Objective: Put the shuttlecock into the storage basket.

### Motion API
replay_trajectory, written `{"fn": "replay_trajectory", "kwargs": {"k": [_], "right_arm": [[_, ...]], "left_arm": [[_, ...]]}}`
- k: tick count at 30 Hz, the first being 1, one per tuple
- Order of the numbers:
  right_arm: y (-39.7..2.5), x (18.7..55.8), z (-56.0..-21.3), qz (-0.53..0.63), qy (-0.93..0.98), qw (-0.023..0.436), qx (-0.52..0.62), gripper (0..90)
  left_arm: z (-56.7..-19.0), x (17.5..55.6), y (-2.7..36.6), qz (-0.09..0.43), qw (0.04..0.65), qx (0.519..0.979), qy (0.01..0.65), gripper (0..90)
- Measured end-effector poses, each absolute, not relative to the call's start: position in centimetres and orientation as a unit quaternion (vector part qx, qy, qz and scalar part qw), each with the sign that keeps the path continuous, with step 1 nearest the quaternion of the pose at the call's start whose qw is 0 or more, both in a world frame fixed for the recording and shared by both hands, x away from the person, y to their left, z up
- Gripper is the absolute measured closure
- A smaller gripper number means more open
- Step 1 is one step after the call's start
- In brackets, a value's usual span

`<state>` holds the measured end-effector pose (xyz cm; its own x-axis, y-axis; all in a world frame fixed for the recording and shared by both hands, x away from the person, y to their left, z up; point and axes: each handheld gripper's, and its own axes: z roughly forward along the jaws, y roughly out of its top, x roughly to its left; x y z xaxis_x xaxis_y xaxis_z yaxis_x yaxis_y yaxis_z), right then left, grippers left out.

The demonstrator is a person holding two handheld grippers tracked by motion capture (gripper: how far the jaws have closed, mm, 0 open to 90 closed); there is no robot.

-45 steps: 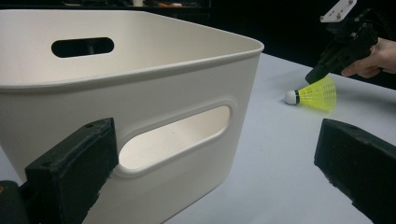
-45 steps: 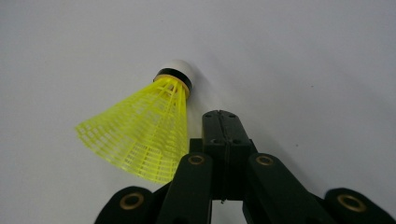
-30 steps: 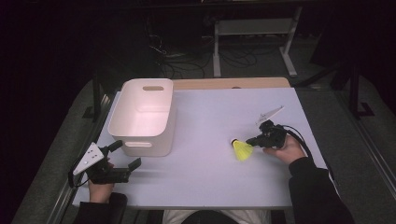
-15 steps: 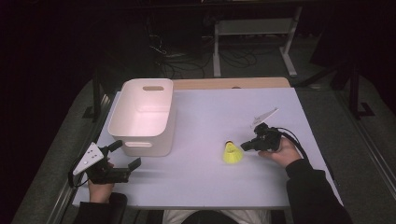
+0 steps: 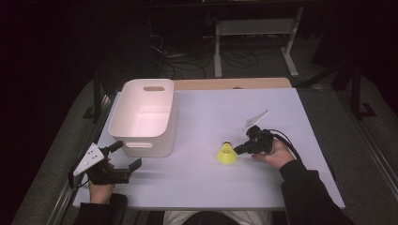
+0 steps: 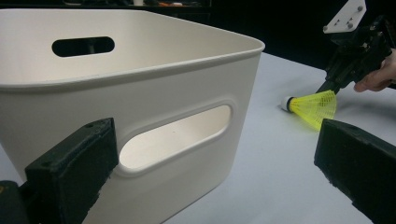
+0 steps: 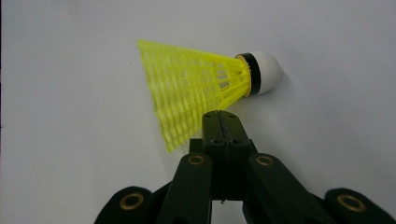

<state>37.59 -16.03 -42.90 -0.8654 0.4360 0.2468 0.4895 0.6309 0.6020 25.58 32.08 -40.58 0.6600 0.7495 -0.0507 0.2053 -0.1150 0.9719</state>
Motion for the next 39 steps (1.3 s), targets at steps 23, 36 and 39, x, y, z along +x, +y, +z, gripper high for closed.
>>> {"fn": "replay_trajectory", "kwargs": {"k": [23, 36, 39], "right_arm": [[-12.8, 37.8, -43.4, -0.342, -0.910, 0.054, -0.230, 88.7], [-11.4, 38.3, -43.4, -0.347, -0.909, 0.054, -0.223, 88.8], [-10.9, 38.5, -43.2, -0.347, -0.910, 0.052, -0.218, 88.7]], "left_arm": [[-40.6, 25.6, 32.1, 0.237, 0.573, 0.708, 0.336, 0.0], [-40.6, 25.6, 32.1, 0.237, 0.573, 0.708, 0.337, 0.0], [-40.6, 25.6, 32.1, 0.237, 0.573, 0.708, 0.337, 0.0]]}}
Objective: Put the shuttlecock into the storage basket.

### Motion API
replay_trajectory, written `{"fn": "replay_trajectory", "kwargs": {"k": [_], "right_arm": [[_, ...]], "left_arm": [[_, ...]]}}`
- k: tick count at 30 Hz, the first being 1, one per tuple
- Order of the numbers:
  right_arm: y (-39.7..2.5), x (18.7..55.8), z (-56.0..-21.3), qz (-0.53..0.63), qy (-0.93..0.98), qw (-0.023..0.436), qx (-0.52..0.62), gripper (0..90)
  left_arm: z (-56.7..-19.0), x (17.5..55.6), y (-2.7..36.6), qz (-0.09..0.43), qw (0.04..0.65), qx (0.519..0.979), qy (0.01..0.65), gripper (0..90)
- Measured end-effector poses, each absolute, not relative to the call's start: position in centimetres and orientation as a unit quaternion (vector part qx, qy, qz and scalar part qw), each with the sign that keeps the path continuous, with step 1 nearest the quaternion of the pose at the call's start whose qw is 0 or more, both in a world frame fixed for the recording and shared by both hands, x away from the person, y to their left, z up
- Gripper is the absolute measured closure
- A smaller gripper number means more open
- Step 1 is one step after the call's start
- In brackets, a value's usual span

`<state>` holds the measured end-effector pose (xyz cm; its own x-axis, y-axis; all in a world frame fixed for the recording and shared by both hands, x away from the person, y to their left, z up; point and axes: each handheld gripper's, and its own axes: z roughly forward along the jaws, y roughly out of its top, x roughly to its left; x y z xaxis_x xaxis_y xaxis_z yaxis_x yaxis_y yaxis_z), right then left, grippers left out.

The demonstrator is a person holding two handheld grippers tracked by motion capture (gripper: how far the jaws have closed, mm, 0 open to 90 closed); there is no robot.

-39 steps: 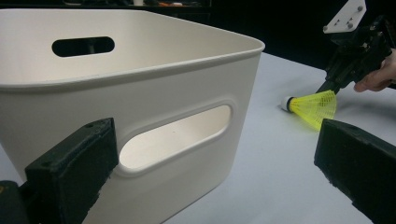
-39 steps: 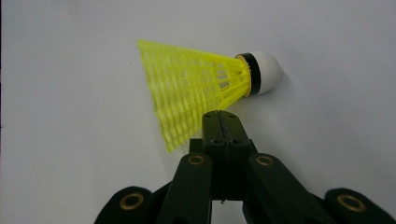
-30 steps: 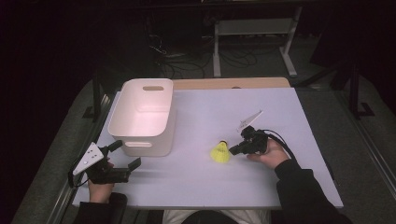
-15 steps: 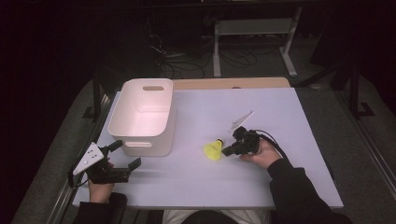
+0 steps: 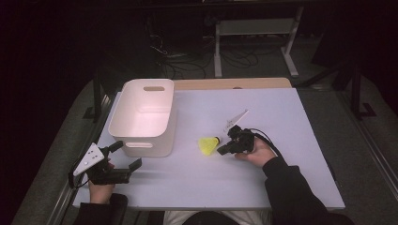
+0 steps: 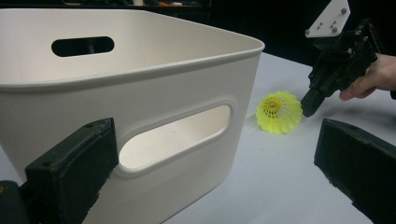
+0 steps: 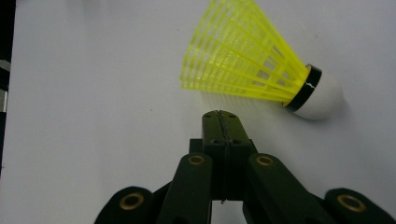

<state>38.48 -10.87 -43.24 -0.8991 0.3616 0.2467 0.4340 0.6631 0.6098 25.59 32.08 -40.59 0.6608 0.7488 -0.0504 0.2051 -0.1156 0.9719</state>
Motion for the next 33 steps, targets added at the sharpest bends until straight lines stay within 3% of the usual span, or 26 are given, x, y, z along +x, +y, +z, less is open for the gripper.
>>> {"fn": "replay_trajectory", "kwargs": {"k": [33], "right_arm": [[-8.2, 40.6, -43.9, -0.347, -0.910, 0.044, -0.224, 88.7]], "left_arm": [[-40.6, 25.6, 32.1, 0.236, 0.574, 0.708, 0.336, 0.0]]}}
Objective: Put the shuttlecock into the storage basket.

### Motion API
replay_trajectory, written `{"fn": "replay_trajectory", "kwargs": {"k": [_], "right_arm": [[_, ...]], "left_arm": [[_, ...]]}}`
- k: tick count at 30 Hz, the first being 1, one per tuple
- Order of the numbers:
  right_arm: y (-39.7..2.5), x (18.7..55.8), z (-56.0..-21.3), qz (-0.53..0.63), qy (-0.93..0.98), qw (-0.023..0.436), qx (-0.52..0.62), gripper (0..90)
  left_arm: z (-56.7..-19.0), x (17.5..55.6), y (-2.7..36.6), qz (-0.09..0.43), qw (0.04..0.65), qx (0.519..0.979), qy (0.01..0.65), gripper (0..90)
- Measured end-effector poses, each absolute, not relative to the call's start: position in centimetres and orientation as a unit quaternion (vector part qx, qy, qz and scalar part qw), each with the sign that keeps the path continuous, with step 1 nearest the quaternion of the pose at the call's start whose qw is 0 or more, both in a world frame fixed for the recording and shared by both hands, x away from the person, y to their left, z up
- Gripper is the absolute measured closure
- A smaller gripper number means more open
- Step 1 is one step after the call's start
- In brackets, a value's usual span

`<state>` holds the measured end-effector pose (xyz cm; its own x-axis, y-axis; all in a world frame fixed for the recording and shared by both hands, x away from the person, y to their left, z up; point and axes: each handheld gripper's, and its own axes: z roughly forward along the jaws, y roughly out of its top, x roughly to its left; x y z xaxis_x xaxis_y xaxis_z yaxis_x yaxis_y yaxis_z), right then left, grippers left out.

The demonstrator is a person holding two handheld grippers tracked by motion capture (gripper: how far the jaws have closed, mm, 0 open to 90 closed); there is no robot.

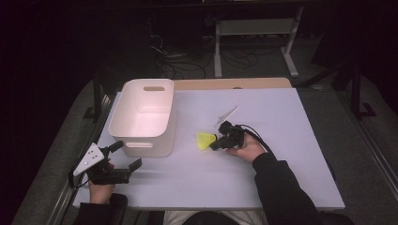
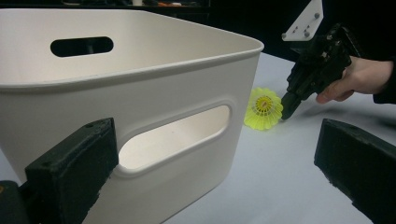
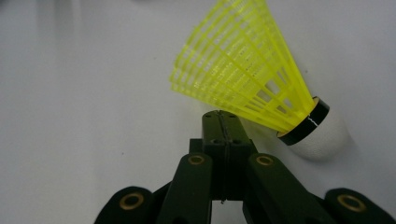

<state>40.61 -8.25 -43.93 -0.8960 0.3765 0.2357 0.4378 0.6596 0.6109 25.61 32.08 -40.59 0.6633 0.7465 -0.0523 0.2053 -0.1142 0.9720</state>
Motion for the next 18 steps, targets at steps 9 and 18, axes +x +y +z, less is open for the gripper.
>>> {"fn": "replay_trajectory", "kwargs": {"k": [9, 18], "right_arm": [[-7.8, 41.3, -43.5, -0.352, -0.907, 0.036, -0.230, 88.7], [-7.5, 42.1, -43.1, -0.362, -0.901, 0.025, -0.237, 88.7]], "left_arm": [[-40.6, 25.6, 32.1, 0.235, 0.575, 0.708, 0.336, 0.0], [-40.6, 25.6, 32.1, 0.236, 0.574, 0.708, 0.336, 0.0]]}}
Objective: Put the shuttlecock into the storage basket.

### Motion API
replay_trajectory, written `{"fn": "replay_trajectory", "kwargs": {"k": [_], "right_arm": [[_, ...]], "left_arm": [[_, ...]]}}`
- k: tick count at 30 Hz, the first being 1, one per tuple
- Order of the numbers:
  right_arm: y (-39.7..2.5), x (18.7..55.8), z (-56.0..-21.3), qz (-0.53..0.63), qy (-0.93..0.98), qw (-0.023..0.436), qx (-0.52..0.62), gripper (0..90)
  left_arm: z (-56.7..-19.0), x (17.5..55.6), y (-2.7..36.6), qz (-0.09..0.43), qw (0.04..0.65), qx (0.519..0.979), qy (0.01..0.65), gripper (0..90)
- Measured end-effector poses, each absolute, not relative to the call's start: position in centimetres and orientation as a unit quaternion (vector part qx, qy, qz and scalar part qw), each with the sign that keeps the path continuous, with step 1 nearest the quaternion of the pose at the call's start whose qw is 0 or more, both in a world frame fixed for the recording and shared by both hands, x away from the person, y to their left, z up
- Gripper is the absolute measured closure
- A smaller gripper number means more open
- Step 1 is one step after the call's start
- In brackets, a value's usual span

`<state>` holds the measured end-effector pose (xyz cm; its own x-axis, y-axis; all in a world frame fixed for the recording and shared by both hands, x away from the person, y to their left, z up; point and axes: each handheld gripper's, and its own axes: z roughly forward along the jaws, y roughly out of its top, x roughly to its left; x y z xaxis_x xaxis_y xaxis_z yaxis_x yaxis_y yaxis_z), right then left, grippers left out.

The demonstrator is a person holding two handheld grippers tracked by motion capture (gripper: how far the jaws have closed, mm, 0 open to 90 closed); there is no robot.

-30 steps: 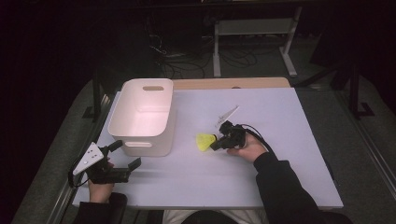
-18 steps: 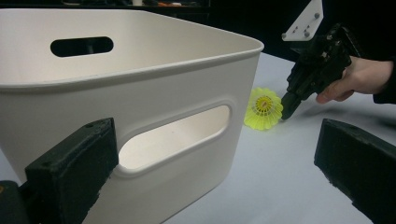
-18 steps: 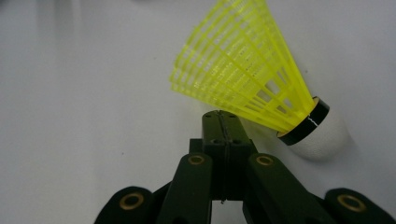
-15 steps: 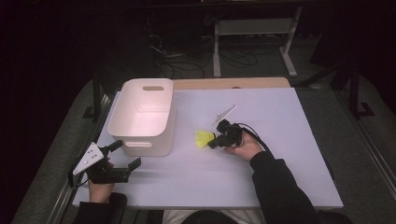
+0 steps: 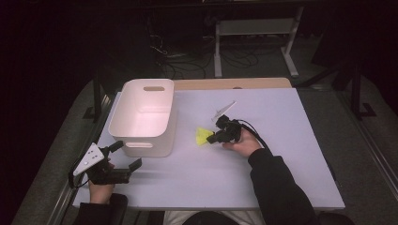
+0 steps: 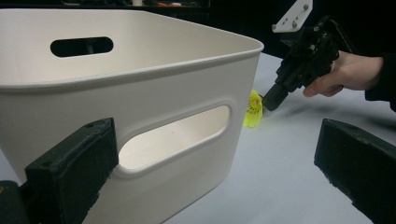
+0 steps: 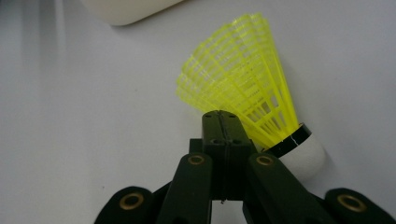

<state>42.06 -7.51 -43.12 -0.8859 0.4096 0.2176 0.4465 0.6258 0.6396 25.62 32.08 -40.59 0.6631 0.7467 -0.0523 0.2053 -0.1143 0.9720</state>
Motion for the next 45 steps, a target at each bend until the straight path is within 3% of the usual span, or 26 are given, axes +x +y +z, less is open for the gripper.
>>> {"fn": "replay_trajectory", "kwargs": {"k": [45], "right_arm": [[-9.7, 43.7, -39.8, -0.393, -0.884, -0.009, -0.255, 88.5]], "left_arm": [[-40.6, 25.6, 32.1, 0.236, 0.574, 0.708, 0.336, 0.0]]}}
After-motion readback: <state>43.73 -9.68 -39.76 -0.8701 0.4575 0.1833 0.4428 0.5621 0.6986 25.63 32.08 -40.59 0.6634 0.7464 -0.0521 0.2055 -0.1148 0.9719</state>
